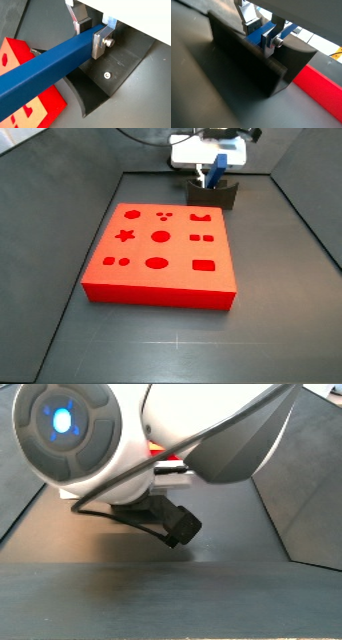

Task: Pick up the rectangle object. Move up. Place the rectangle object on the fixture. Regrasp the rectangle object. Move to above the board. Insert the rectangle object.
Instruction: Place the rectangle object on the fixture, then regrasp the rectangle object.

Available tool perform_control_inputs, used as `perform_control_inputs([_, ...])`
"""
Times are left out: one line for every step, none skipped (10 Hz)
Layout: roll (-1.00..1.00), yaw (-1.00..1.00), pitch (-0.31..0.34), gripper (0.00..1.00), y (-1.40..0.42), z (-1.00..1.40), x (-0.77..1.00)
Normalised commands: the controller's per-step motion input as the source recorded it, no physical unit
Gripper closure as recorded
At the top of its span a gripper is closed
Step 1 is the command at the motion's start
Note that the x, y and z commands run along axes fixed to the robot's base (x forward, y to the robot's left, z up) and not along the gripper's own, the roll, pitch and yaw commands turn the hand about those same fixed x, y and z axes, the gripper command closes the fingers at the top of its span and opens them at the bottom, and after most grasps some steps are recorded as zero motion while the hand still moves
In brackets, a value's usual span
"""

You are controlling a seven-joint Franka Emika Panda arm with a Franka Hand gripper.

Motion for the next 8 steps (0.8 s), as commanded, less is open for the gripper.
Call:
perform_control_inputs([-0.14,-0.11,0.028,1.00,0.08,-0.48,0.10])
perform_control_inputs([0.00,0.00,0.000,0.00,0.00,0.00,0.00])
perform_control_inputs([-0.03,0.02,-0.030,0.00,0.00,1.00,0.00])
perform_control_inputs([-0.02,0.03,-0.022,0.00,0.00,1.00,-0.01])
perform_control_inputs([0.00,0.04,-0.009,0.00,0.00,1.00,-0.03])
perform_control_inputs([0.03,0.05,0.013,0.00,-0.01,1.00,-0.03])
perform_control_inputs([0.04,0.05,0.028,0.00,-0.01,1.00,-0.04])
perform_control_inputs([0.05,0.04,0.054,0.00,0.00,0.88,-0.04])
